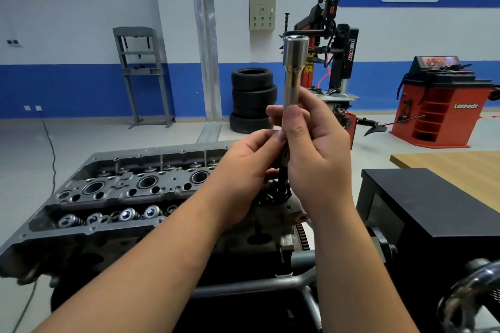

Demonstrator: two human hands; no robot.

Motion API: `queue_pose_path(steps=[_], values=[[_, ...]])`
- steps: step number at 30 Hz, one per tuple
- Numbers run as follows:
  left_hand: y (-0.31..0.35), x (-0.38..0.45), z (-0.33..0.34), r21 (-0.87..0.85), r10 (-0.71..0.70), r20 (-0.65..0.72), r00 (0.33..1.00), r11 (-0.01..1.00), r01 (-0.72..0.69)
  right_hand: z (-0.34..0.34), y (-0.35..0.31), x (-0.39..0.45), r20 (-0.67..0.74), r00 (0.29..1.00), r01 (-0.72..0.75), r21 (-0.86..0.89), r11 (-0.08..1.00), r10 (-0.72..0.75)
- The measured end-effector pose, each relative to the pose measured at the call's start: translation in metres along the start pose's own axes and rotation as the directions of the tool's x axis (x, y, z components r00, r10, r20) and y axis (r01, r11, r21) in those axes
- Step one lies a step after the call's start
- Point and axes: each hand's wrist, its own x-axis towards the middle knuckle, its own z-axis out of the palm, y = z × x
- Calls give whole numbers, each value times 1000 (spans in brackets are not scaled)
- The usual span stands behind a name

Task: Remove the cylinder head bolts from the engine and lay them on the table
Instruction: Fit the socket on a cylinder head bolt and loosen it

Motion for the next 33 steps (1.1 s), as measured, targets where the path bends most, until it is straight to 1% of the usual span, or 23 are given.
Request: queue_pose_path(steps=[2, 3, 5, 7, 10, 13, 15, 18, 20, 22, 24, 26, 29, 33], values=[[1, -1, 1, -2, 24, -25, 999, 1000, -24, 3, -2, -1, 6, 999, 32, -72, 997, -32], [1, -2, 1, -6, 31, -43, 999, 999, -32, 5, -3, -1, -13, 999, 34, -87, 996, -35], [1, -2, 1, -12, 49, -80, 996, 999, -50, 7, -2, -1, -91, 995, 32, -87, 996, -40], [0, -2, 0, -3, 55, -81, 995, 998, -56, 8, -1, -1, -140, 988, 46, -99, 994, -59], [-1, 0, -1, 7, 39, -5, 999, 999, -39, 7, -1, -1, -138, 988, 59, -105, 993, -74], [0, 0, 0, -1, 22, 64, 998, 1000, -22, 5, 1, -1, -118, 993, 29, -13, 999, -30], [-1, 1, 0, -11, 22, 52, 998, 1000, -21, 4, 1, 0, -82, 997, 10, 5, 1000, -10], [-1, 2, 0, -19, 26, 28, 999, 999, -26, 4, -2, 2, -41, 998, 47, -30, 998, -48], [1, 1, 0, -16, 22, 33, 999, 1000, -22, 7, -3, 1, -37, 997, 64, -60, 996, -67], [1, 1, 0, -10, 18, 25, 1000, 1000, -18, 8, -2, 0, -70, 996, 47, -64, 997, -51], [1, 2, 1, 0, 25, 8, 1000, 1000, -25, 7, 0, 1, -131, 991, 29, -43, 999, -35], [-1, 2, 2, -3, 37, 1, 999, 999, -37, 6, 1, 2, -153, 987, 35, -28, 999, -39], [0, 2, 1, -4, 44, -2, 999, 999, -44, 5, 2, 3, -132, 991, 30, 29, 999, -26], [1, 1, 0, -15, -36, 23, 999, 999, 36, 2, 2, 5, -93, 995, -20, 121, 992, 32]])
